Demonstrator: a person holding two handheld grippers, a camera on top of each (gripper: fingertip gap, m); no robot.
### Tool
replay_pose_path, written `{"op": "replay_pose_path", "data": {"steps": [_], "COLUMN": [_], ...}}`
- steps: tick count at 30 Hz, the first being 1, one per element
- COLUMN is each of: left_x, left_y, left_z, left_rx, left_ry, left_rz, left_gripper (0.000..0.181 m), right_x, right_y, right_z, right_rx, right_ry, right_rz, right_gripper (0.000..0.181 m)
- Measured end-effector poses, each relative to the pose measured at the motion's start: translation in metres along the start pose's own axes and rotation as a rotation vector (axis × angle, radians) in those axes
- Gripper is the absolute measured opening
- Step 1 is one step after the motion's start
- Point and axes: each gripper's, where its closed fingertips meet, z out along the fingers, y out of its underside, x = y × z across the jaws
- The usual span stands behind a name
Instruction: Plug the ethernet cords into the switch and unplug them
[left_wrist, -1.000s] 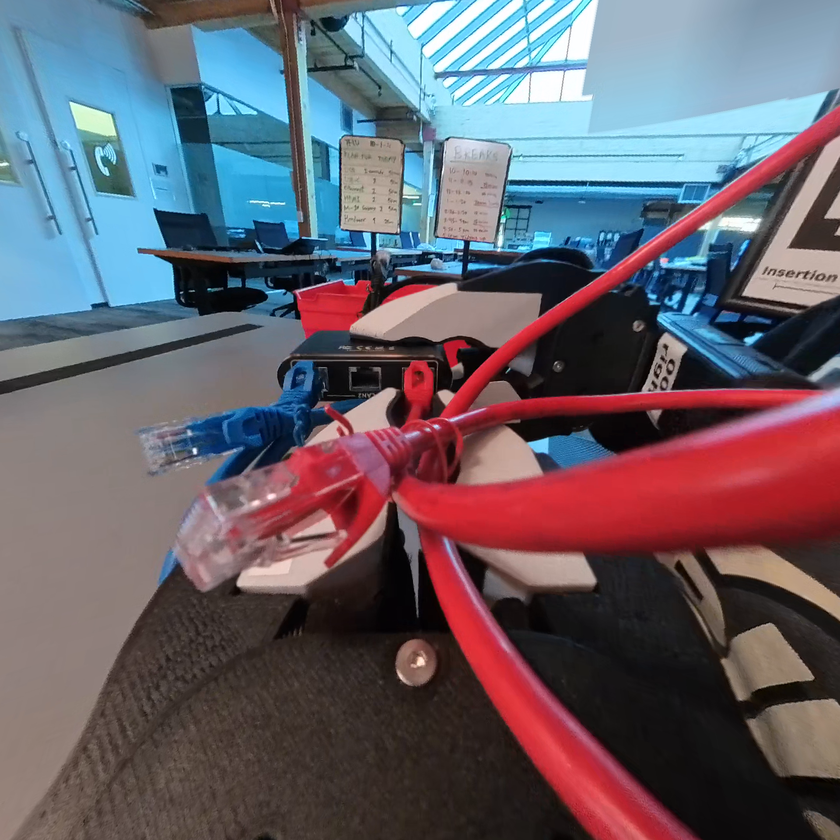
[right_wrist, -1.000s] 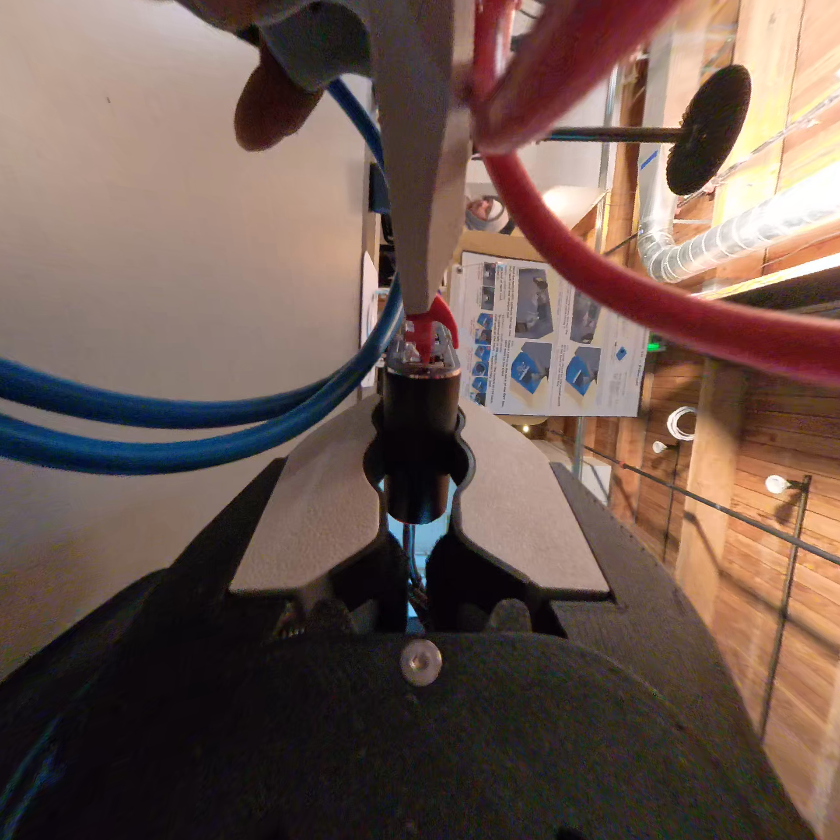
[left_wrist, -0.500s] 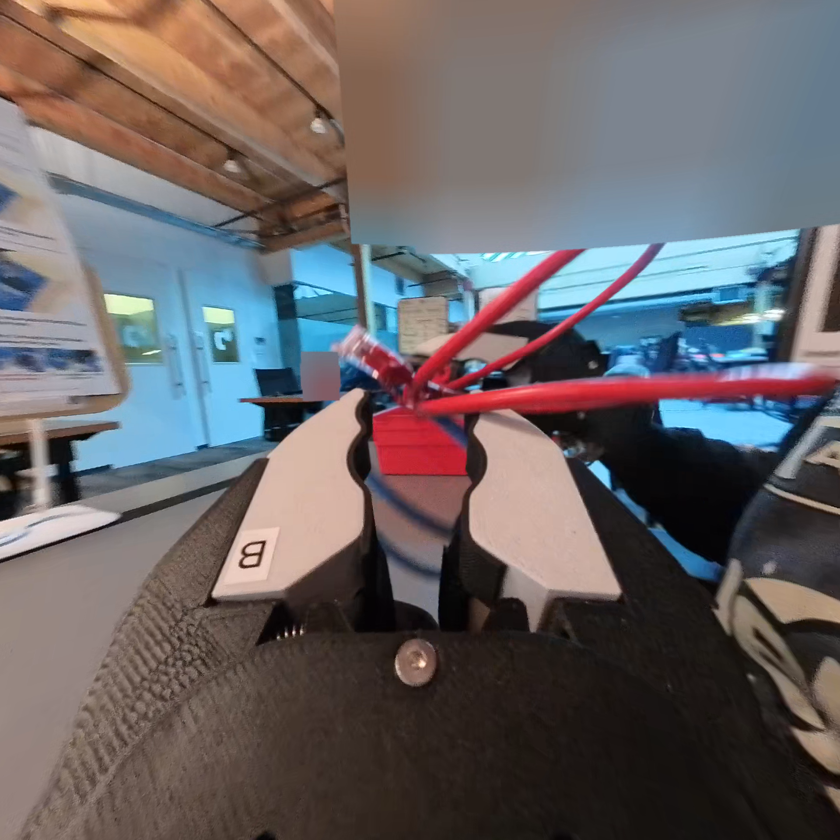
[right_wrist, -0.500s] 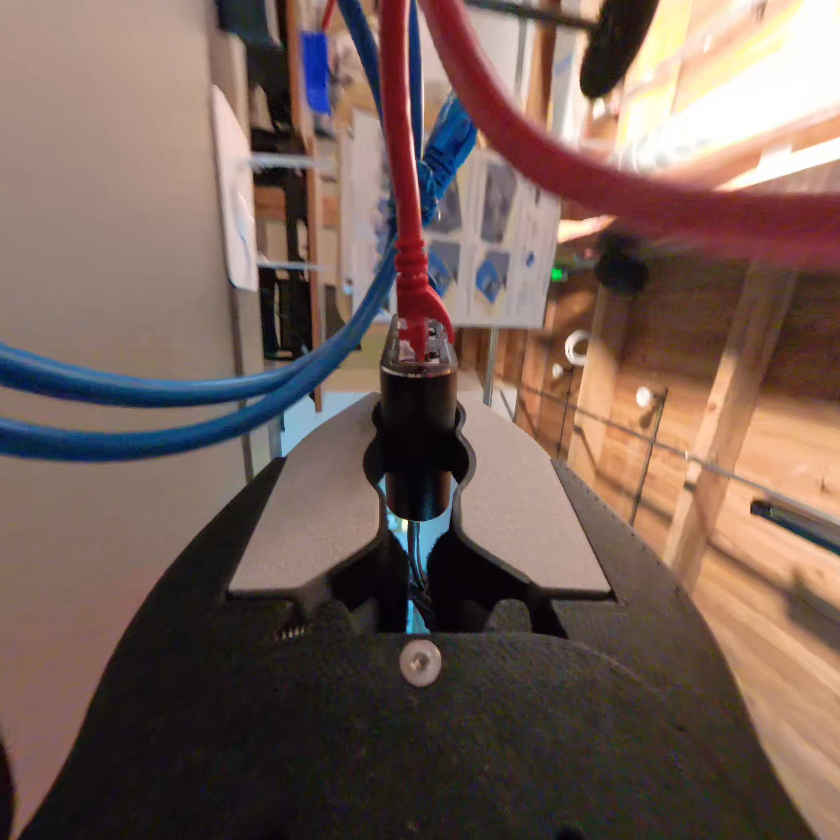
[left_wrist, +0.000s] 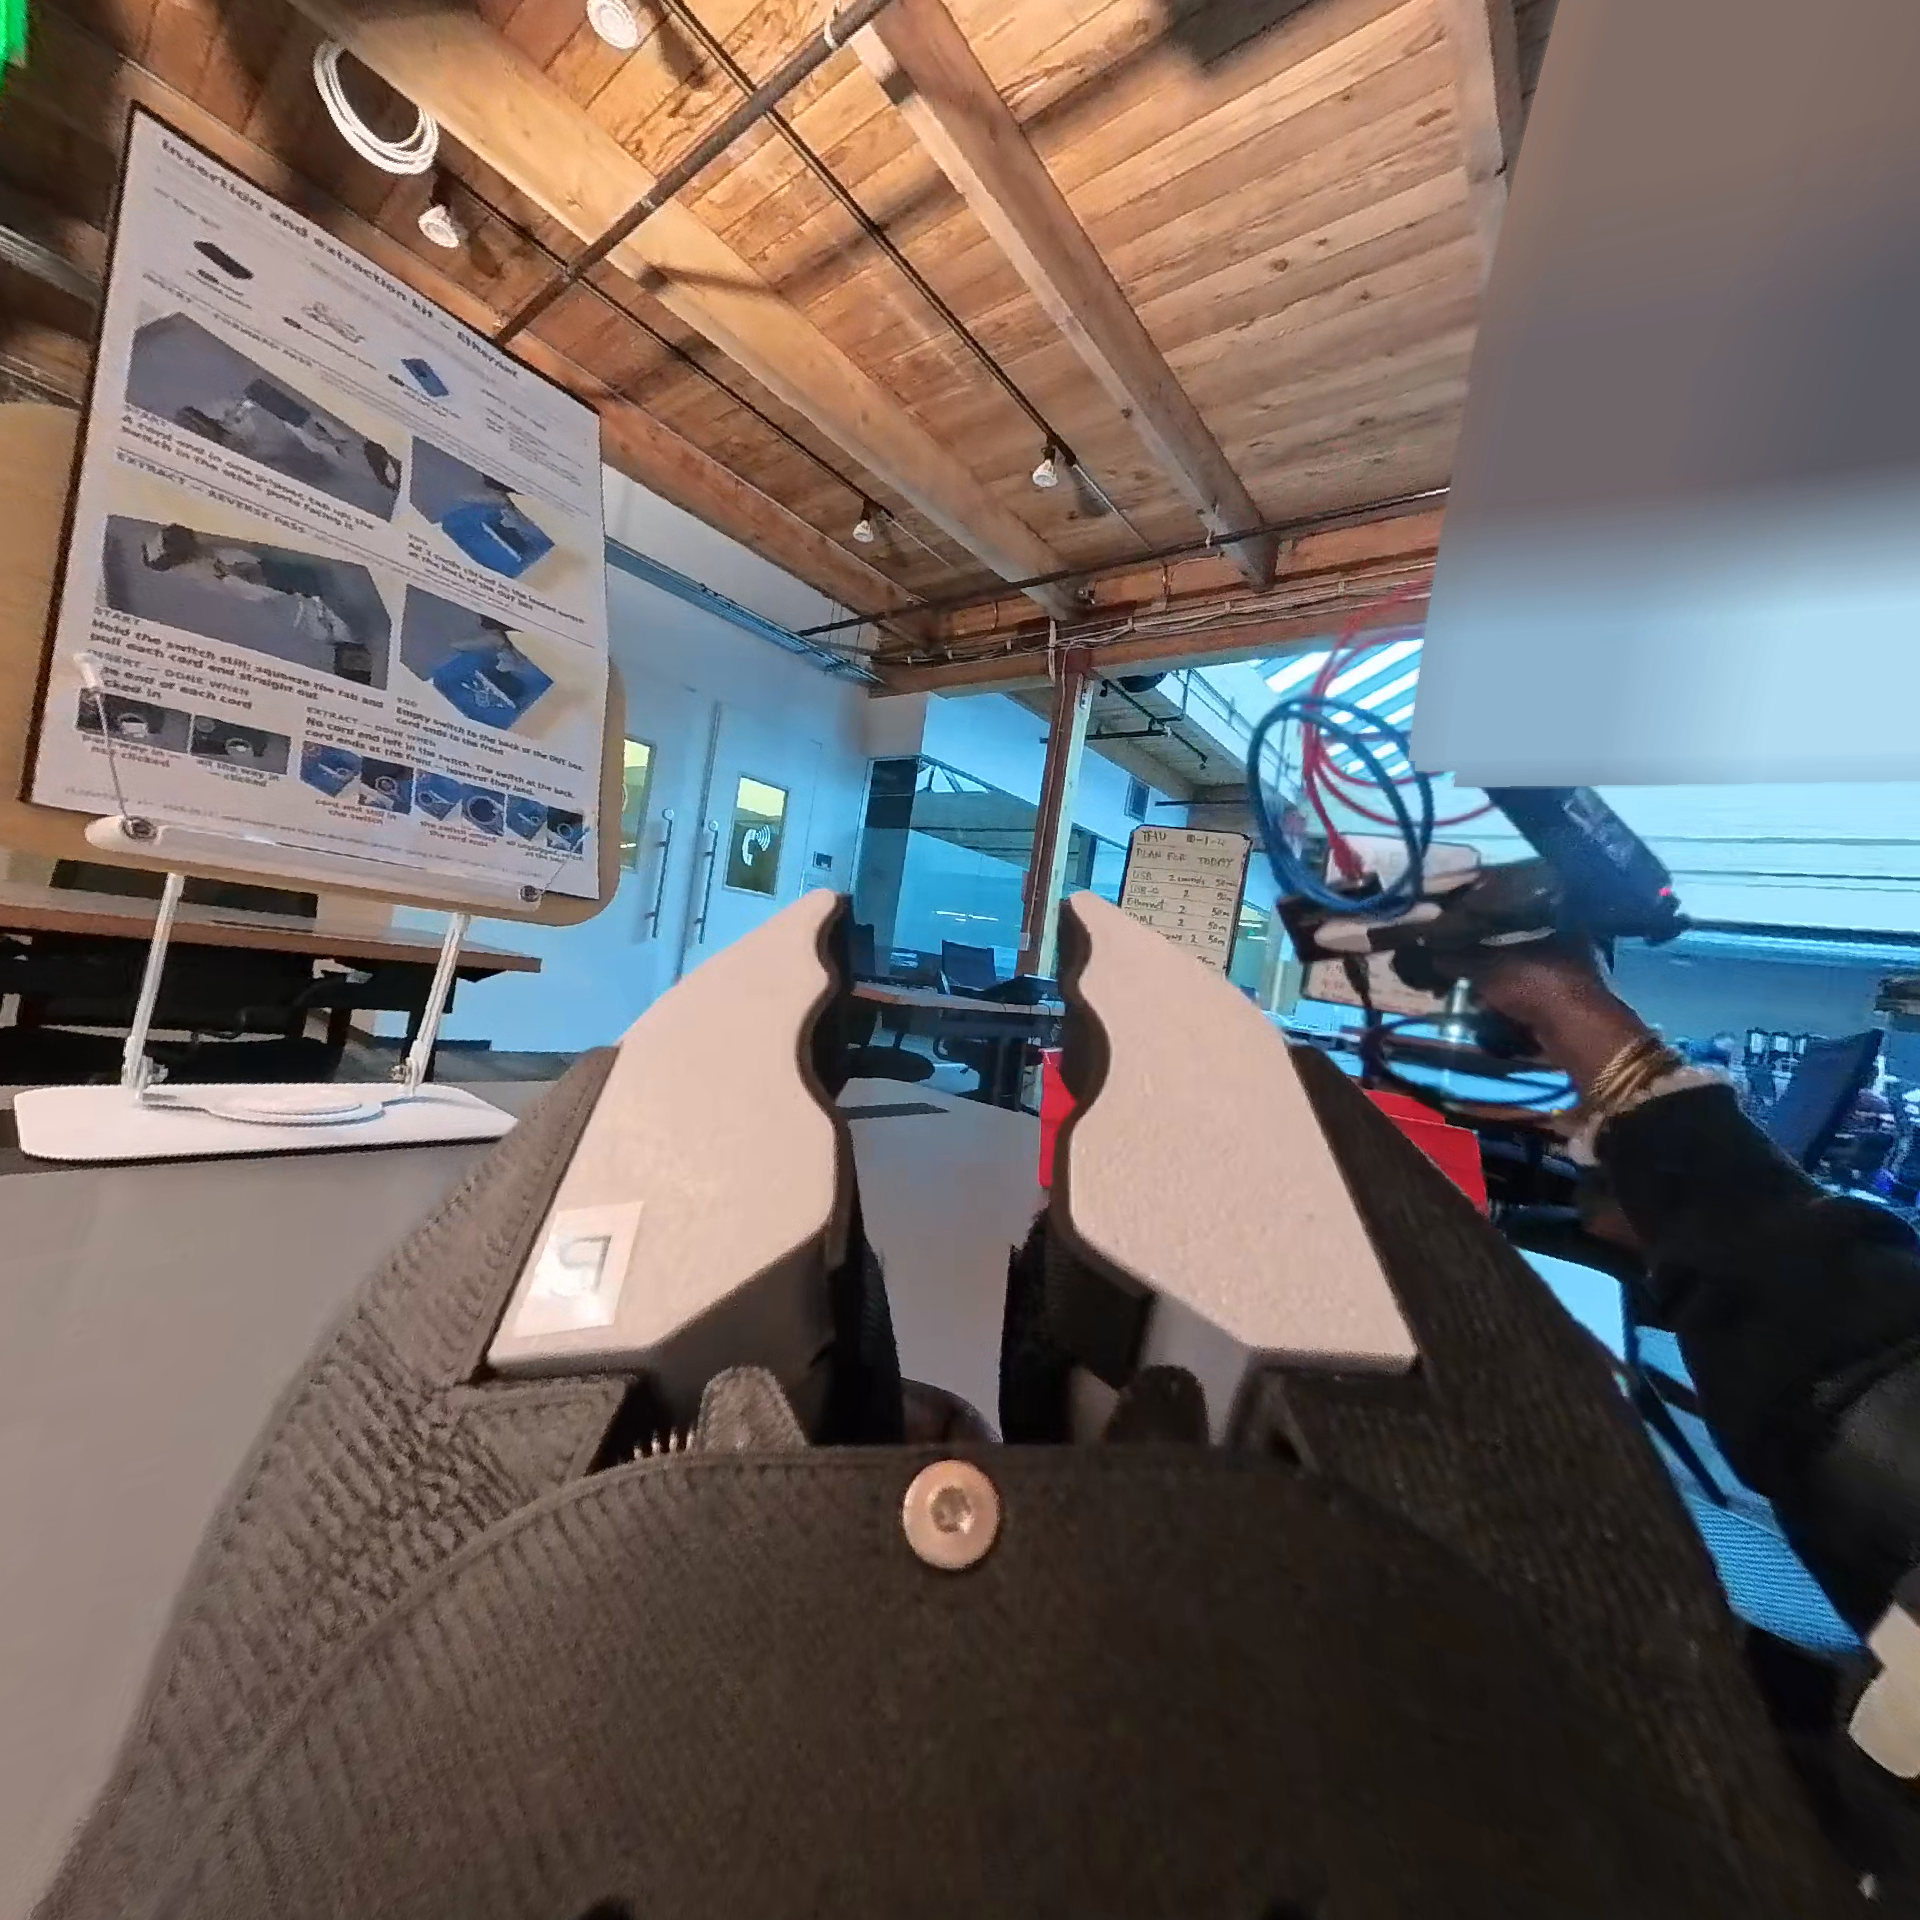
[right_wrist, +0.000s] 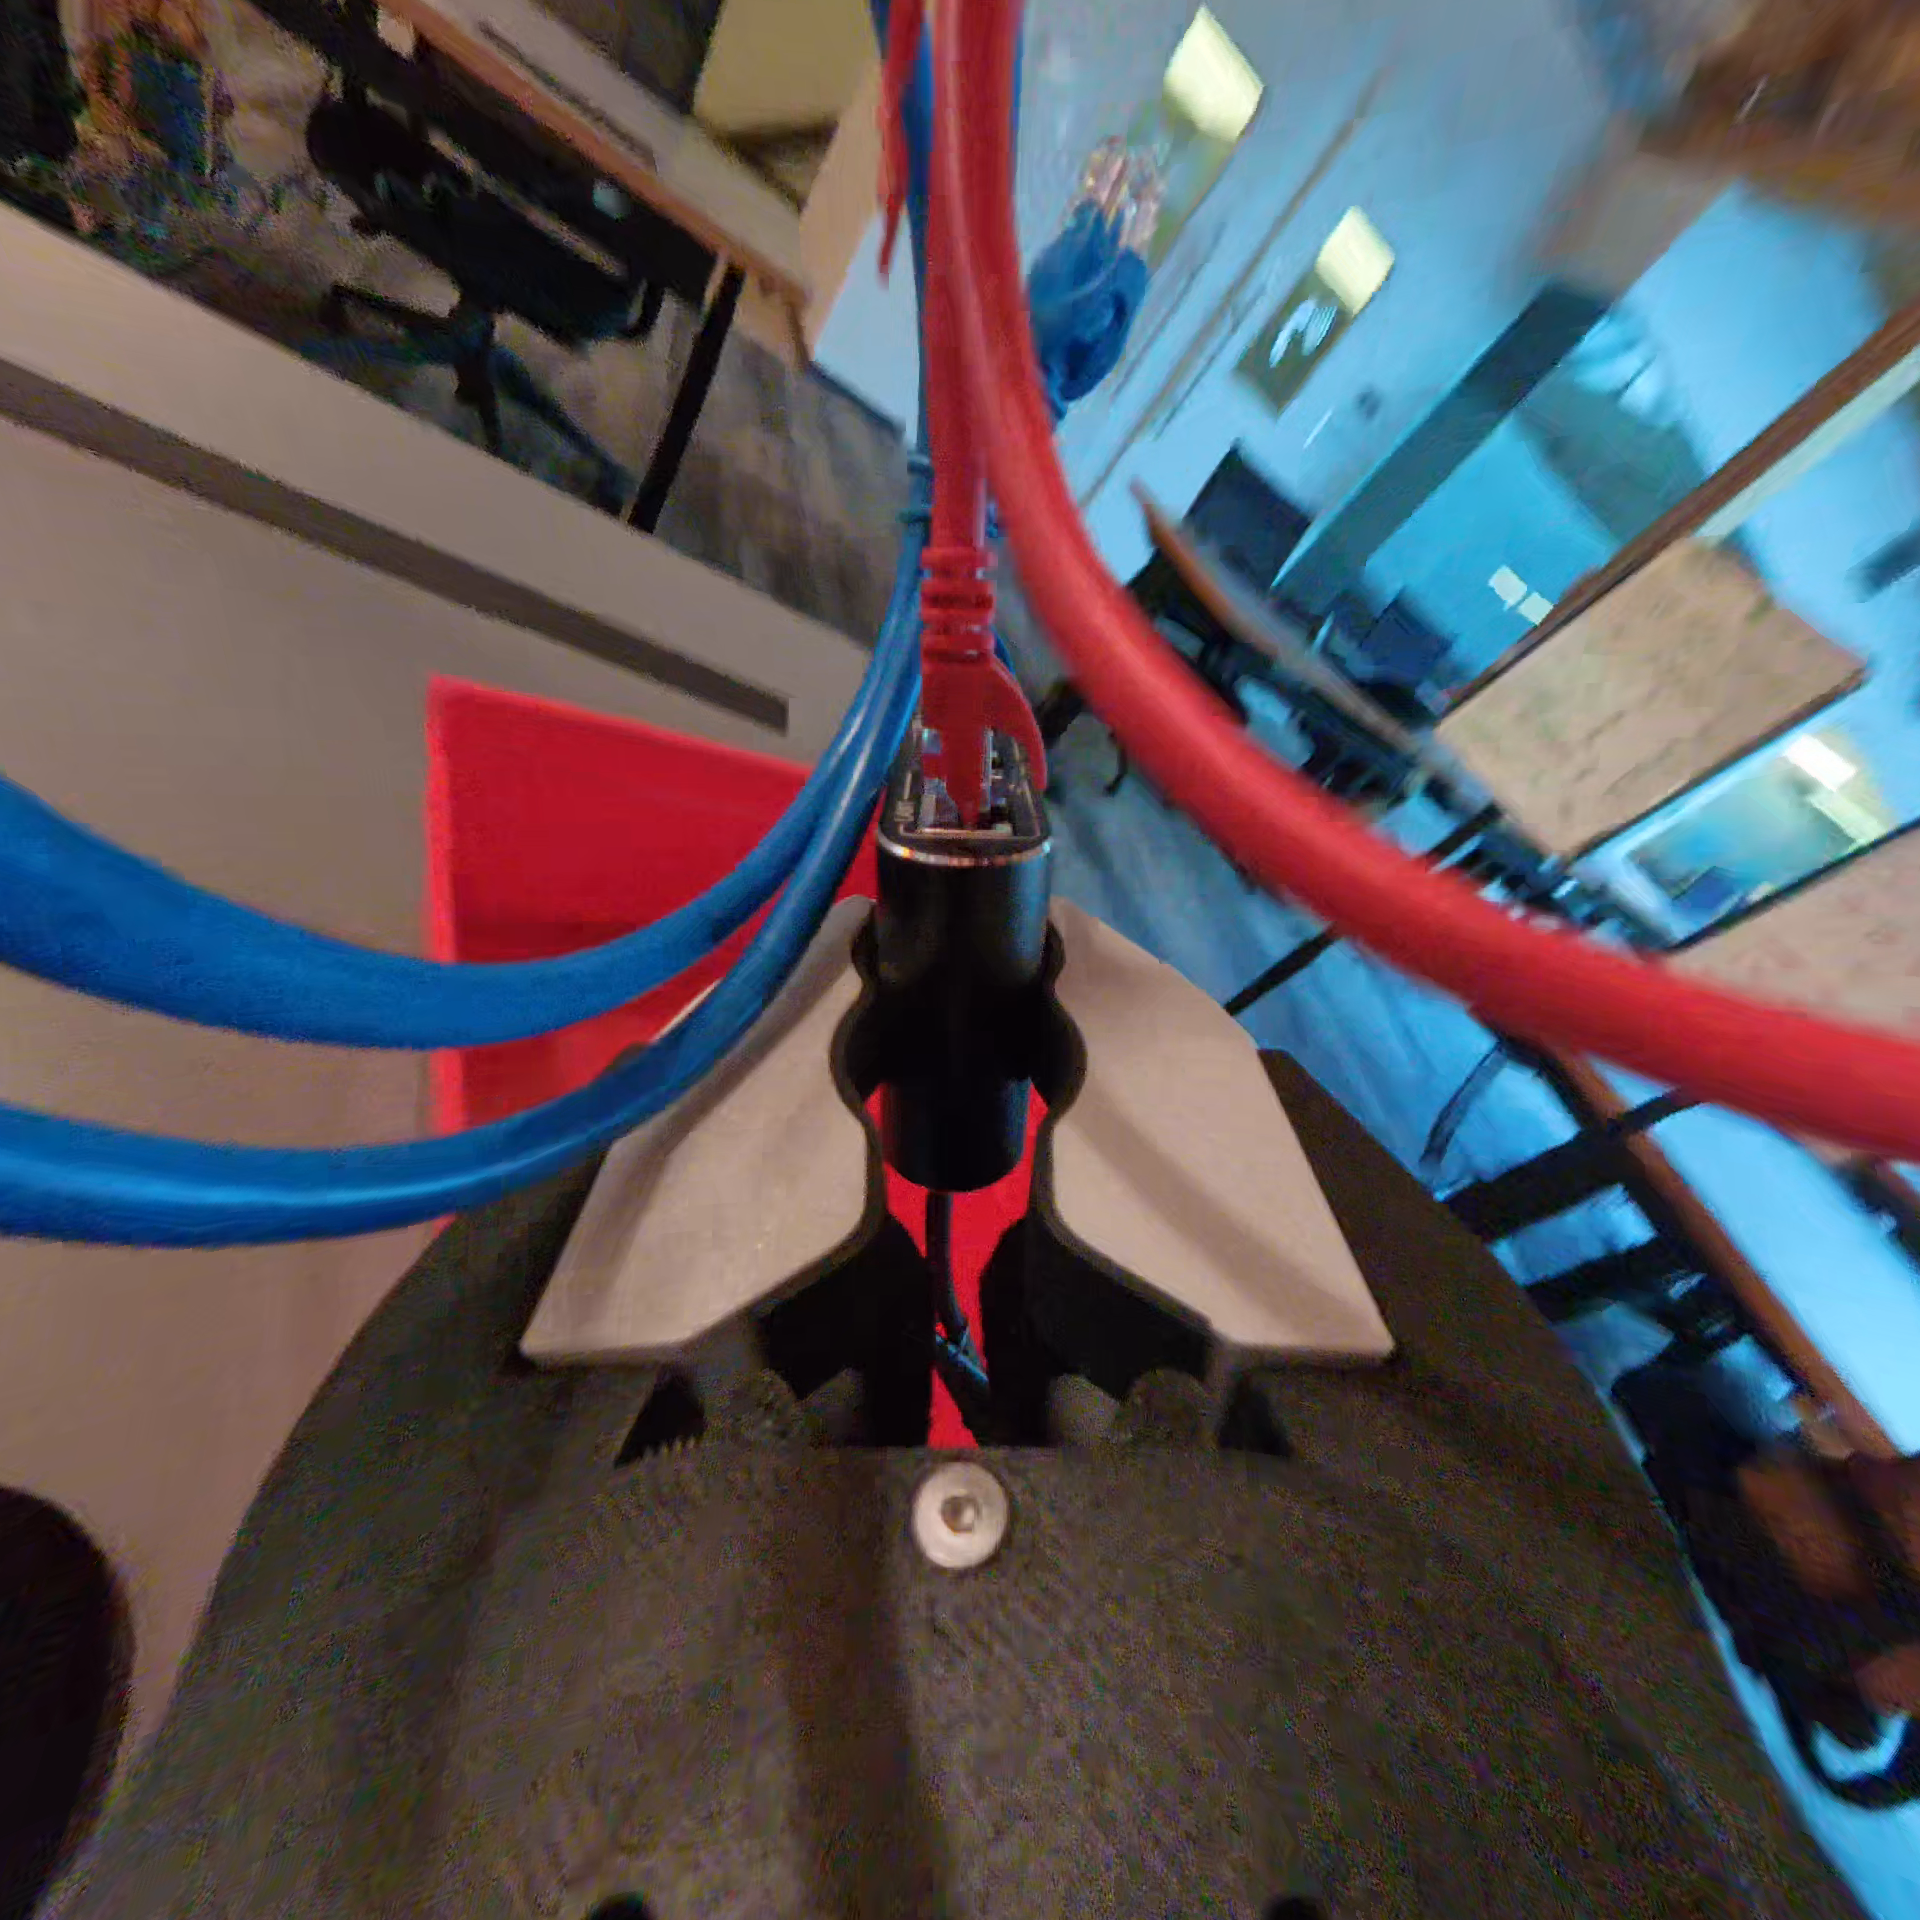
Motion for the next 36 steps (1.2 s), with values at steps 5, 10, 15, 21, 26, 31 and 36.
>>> {"op": "replay_pose_path", "data": {"steps": [5, 10, 15, 21, 26, 31, 36], "left_x": [-0.003, 0.0, -0.001, 0.001, 0.001, 0.001, 0.0], "left_y": [0.0, 0.004, 0.002, 0.003, 0.003, 0.003, 0.004], "left_z": [0.0, 0.001, 0.0, 0.001, 0.001, 0.001, 0.001], "left_rx": [0.004, -0.021, -0.016, -0.023, -0.024, -0.027, -0.029], "left_ry": [-0.008, 0.001, 0.002, 0.006, 0.006, 0.008, 0.005], "left_rz": [-0.022, -0.006, -0.018, -0.011, -0.013, -0.01, -0.014], "left_gripper": [0.036, 0.035, 0.035, 0.035, 0.034, 0.034, 0.034], "right_x": [-0.004, -0.036, -0.079, -0.105, -0.066, 0.0, 0.018], "right_y": [0.062, 0.096, 0.118, 0.112, 0.044, -0.041, -0.078], "right_z": [0.026, 0.037, 0.041, 0.051, 0.046, -0.009, -0.083], "right_rx": [-0.204, -0.376, -0.52, -0.476, -0.056, 0.565, 0.697], "right_ry": [-0.131, -0.309, -0.507, -0.633, -0.573, -0.389, -0.326], "right_rz": [0.044, 0.037, 0.029, 0.165, 0.411, 0.538, 0.41], "right_gripper": [0.024, 0.025, 0.029, 0.036, 0.056, 0.096, 0.095]}}
